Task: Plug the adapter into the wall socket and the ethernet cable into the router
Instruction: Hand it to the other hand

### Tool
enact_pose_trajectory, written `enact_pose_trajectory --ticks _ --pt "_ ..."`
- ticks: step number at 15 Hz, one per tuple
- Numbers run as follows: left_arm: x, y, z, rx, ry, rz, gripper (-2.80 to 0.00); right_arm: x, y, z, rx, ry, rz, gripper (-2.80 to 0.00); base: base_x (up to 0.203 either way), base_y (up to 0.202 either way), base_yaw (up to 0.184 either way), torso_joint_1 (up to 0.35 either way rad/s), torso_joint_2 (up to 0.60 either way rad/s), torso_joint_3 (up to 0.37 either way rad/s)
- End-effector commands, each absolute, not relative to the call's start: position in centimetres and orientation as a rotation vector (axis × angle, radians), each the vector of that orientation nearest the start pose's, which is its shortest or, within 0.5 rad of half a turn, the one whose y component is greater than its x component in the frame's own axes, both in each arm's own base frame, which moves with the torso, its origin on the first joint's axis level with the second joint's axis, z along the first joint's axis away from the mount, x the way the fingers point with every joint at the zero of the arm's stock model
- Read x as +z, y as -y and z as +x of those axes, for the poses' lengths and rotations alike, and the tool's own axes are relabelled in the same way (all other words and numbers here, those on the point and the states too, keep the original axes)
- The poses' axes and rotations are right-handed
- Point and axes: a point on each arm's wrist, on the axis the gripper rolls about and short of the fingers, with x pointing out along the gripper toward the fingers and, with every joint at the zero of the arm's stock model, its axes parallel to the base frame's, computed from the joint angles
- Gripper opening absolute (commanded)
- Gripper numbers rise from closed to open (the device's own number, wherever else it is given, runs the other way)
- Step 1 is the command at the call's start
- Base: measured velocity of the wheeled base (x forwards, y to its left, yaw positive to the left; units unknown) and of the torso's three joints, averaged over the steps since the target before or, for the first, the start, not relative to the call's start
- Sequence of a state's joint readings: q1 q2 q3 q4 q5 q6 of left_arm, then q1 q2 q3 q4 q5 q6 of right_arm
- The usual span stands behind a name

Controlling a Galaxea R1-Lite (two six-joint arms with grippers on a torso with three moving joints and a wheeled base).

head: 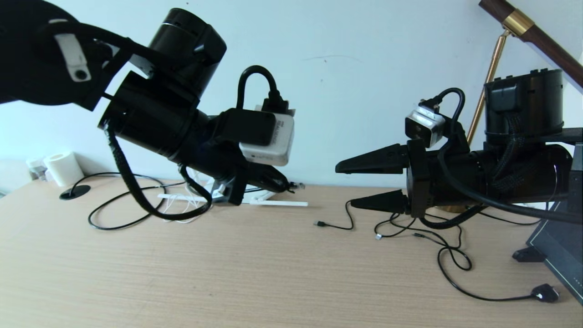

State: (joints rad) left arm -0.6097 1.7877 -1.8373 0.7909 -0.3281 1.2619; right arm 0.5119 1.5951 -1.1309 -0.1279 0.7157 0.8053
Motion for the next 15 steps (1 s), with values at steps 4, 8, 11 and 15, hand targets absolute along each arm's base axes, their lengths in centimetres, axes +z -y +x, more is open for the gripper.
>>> enact_pose_trajectory --ticks 4,8,11,15 --pt "31.3 19.3 23.8 -1.267 -0.031 1.231 -2.80 26.2 -16.3 24.2 1.044 -0.825 0.722 0.00 0.000 0.000 0.000 0.000 0.00 0.000" --pt "30.4 20.6 25.6 -1.243 -0.018 1.202 -2.80 25.7 -17.5 25.9 1.041 -0.841 0.720 0.00 0.000 0.000 0.000 0.000 0.00 0.000" --pt "30.4 21.2 26.4 -1.220 -0.013 1.167 -2.80 25.5 -18.2 26.7 1.042 -0.843 0.718 0.00 0.000 0.000 0.000 0.000 0.00 0.000" --pt "30.2 21.5 26.9 -1.217 -0.015 1.165 -2.80 25.3 -18.4 26.8 1.011 -0.836 0.717 0.00 0.000 0.000 0.000 0.000 0.00 0.000"
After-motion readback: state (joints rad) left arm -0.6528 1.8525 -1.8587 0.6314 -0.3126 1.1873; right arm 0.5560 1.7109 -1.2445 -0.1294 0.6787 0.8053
